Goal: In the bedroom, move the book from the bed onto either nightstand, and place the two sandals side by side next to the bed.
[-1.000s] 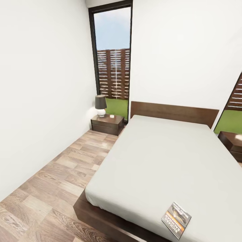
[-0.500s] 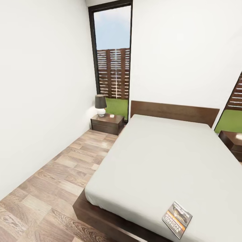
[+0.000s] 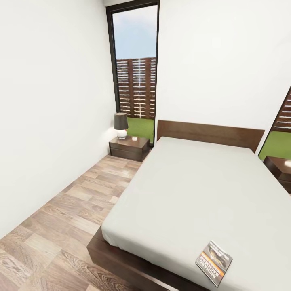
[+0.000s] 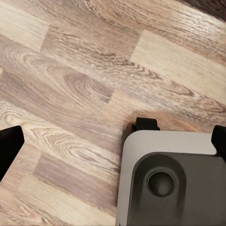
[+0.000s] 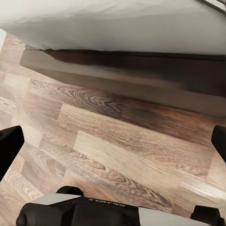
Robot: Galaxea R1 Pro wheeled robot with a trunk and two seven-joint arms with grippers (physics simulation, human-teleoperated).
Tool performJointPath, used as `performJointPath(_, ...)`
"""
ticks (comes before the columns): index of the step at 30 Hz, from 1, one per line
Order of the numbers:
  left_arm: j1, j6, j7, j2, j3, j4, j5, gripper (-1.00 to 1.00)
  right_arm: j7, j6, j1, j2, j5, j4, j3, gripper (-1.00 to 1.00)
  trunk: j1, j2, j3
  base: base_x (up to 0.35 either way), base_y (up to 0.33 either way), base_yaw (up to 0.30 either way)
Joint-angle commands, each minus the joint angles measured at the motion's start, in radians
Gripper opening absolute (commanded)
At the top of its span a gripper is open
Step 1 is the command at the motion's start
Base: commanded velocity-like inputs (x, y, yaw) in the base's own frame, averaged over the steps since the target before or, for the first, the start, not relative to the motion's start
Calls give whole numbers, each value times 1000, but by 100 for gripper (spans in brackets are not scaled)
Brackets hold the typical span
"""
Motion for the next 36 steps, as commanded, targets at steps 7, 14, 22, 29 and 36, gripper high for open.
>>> performJointPath(7, 0, -2, 4, 0, -8, 0, 6, 100, 1, -7, -1, -1, 11, 8, -9, 100, 27, -50, -23, 0, 0, 0)
performJointPath(14, 0, -2, 4, 0, -8, 0, 6, 100, 1, -7, -1, -1, 11, 10, -10, 100, 54, -99, -45, 0, 0, 0)
performJointPath(22, 0, -2, 4, 0, -8, 0, 6, 100, 1, -7, -1, -1, 11, 10, -10, 100, 84, -155, -70, 0, 0, 0)
performJointPath(29, 0, -2, 4, 0, -8, 0, 6, 100, 1, -7, -1, -1, 12, 11, -10, 100, 111, -204, -92, 0, 0, 0)
performJointPath(36, 0, -2, 4, 0, -9, 0, 6, 100, 1, -7, -1, -1, 12, 11, -10, 100, 138, -253, -114, 0, 0, 0)
